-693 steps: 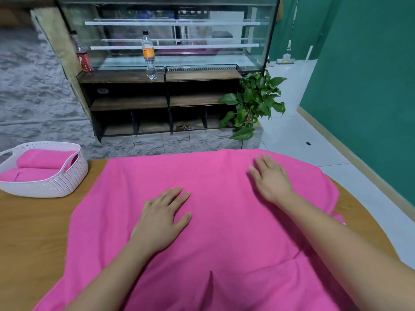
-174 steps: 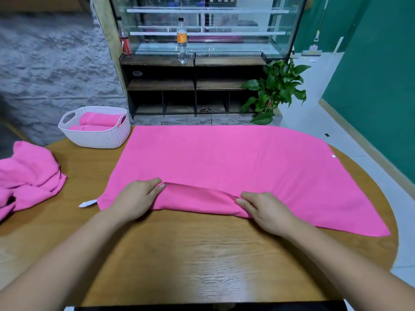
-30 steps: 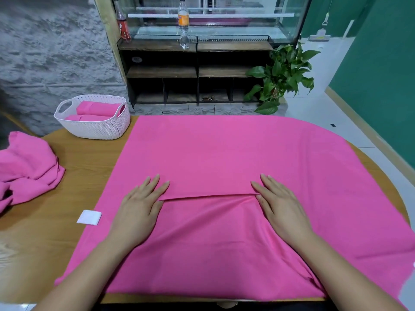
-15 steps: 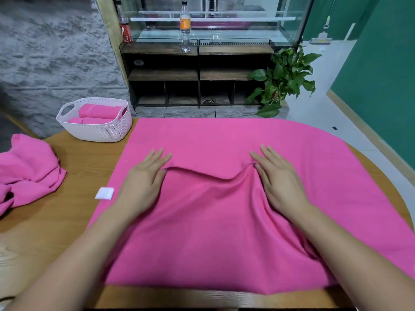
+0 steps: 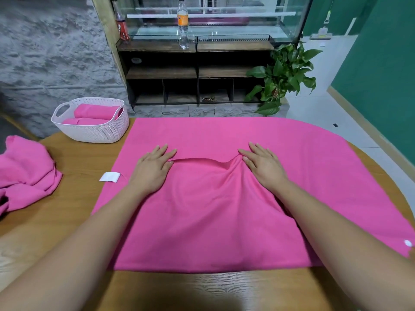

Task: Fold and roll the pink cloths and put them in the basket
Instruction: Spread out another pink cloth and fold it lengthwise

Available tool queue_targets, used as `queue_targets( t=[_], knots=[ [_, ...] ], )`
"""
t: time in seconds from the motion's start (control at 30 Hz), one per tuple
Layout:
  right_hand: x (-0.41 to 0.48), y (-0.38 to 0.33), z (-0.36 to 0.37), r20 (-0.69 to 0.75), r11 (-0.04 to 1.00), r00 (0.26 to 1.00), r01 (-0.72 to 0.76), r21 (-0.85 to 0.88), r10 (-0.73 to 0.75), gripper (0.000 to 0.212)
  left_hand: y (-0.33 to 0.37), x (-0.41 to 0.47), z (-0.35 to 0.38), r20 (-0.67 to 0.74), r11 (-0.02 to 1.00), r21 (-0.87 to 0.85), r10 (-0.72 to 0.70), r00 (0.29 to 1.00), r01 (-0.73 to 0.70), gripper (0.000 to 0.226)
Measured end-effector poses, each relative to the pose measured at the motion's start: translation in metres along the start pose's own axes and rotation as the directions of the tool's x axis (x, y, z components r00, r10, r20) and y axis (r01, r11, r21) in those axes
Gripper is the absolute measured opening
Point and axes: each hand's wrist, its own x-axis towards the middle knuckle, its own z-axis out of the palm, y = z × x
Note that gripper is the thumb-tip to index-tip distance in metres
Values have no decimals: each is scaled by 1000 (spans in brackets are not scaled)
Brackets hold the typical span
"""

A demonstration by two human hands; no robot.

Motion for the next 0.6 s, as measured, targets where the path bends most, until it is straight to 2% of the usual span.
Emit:
queue_targets(
  t=[0.27, 0.6],
  knots=[
    [-63, -7, 10, -66, 1000, 998, 6, -4, -6, 48, 11, -62, 1, -12, 1000, 8, 9, 1000, -8, 50],
    [-169, -30, 15, -70, 1000, 997, -9, -4, 9, 60, 31, -161, -2, -8, 1000, 7, -1, 1000, 1, 59]
  ],
)
